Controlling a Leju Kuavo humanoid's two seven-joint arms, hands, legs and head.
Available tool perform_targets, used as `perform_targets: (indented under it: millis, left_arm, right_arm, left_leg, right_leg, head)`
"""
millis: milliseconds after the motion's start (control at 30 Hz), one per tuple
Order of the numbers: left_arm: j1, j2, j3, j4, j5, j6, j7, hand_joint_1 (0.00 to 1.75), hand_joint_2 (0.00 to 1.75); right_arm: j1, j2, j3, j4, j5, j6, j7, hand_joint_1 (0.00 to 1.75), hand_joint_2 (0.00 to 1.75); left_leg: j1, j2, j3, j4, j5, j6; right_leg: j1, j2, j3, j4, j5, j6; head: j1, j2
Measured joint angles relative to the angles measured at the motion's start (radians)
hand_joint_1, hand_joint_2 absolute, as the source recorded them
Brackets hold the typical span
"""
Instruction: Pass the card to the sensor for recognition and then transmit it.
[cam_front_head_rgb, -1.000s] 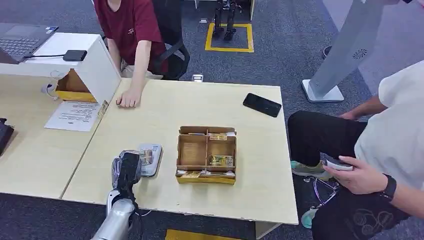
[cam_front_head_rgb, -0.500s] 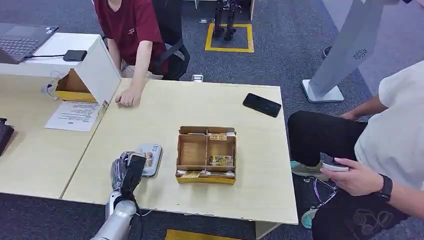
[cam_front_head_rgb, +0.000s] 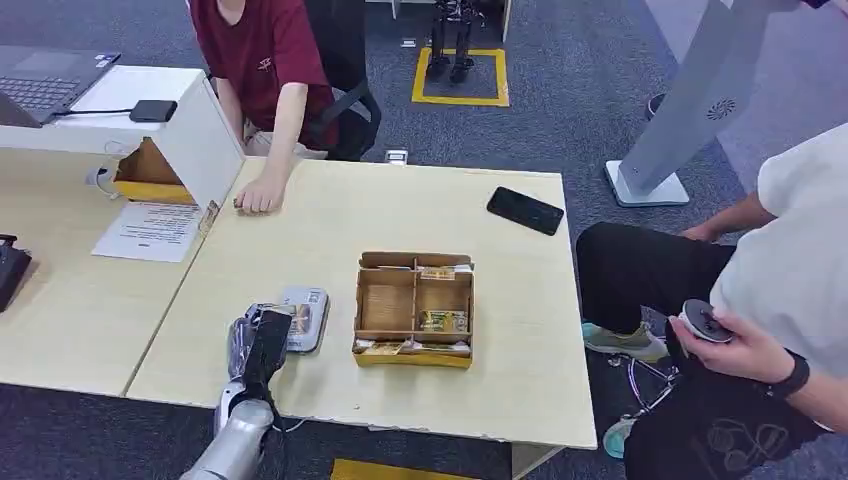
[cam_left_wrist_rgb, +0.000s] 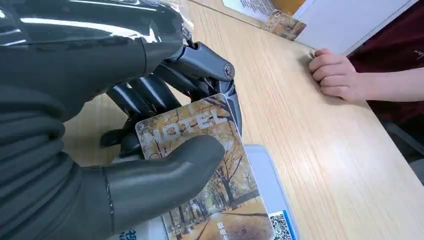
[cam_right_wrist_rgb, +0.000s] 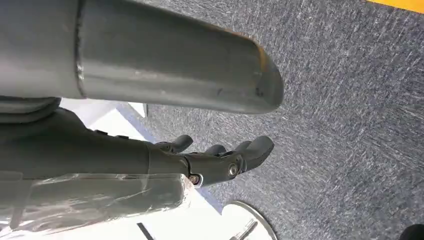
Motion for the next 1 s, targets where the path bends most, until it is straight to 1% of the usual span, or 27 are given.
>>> perform_targets:
  millis: [767,800,833,867,900,933,1000]
  left_arm:
    - [0.0,0.0,0.0,0.0,0.003,-0.003,-0.001,1.75,1.75]
    - [0.005,-0.002,0.007,-0.008,0.089,-0.075,-0.051,1.75,1.75]
    - [0.046,-0.012,0.02,-0.09,0.311,-0.257,-0.096,1.75,1.75]
    - [0.08,-0.018,0.024,-0.182,0.458,-0.327,-0.08,1.75,1.75]
    - [0.091,-0.027,0.042,-0.291,0.556,-0.306,-0.112,1.75,1.75]
    - [0.091,-0.03,0.051,-0.313,0.571,-0.294,-0.132,1.75,1.75]
    - [0.091,-0.035,0.063,-0.347,0.587,-0.282,-0.146,1.75,1.75]
  right_arm:
    - [0.0,0.0,-0.001,0.0,0.0,-0.003,0.0,0.0,0.0]
    - [0.0,0.0,-0.001,0.0,0.0,-0.004,0.0,0.0,0.0]
    - [0.0,0.0,-0.003,0.0,0.002,-0.006,-0.002,0.0,0.0]
    - [0.001,0.0,-0.005,0.0,0.011,-0.008,0.0,0.0,0.0]
    - [0.001,0.0,-0.009,0.0,0.023,-0.009,0.002,0.0,0.0]
    - [0.0,0.0,-0.009,0.0,0.025,-0.009,0.002,0.0,0.0]
    - [0.0,0.001,-0.009,0.0,0.033,-0.009,0.003,0.0,0.0]
  left_leg:
    - [0.0,0.0,0.0,0.0,0.001,0.0]
    - [0.0,0.0,0.0,0.0,0.001,0.0]
    - [0.0,0.0,0.0,0.0,0.001,0.0]
    - [0.0,0.0,-0.001,0.0,0.001,0.0]
    - [0.0,0.0,-0.002,0.0,0.001,0.0]
    - [0.0,0.0,-0.002,0.0,0.001,0.0]
    - [0.0,0.0,-0.002,0.0,0.001,0.0]
  right_leg:
    - [0.0,0.0,0.0,0.0,0.001,0.0]
    - [0.0,0.0,0.0,0.0,0.001,0.0]
    - [0.0,0.0,0.0,0.0,0.001,0.0]
    - [0.0,0.0,-0.002,0.0,0.001,0.0]
    - [0.0,0.0,-0.002,0.0,0.001,0.0]
    - [0.0,0.0,-0.002,0.0,0.001,0.0]
    - [0.0,0.0,-0.002,0.0,0.001,0.0]
  head:
    - [0.0,0.0]
    - [0.0,0.0]
    - [0.0,0.0]
    - [0.0,0.0]
    - [0.0,0.0]
    - [0.0,0.0]
    - [0.0,0.0]
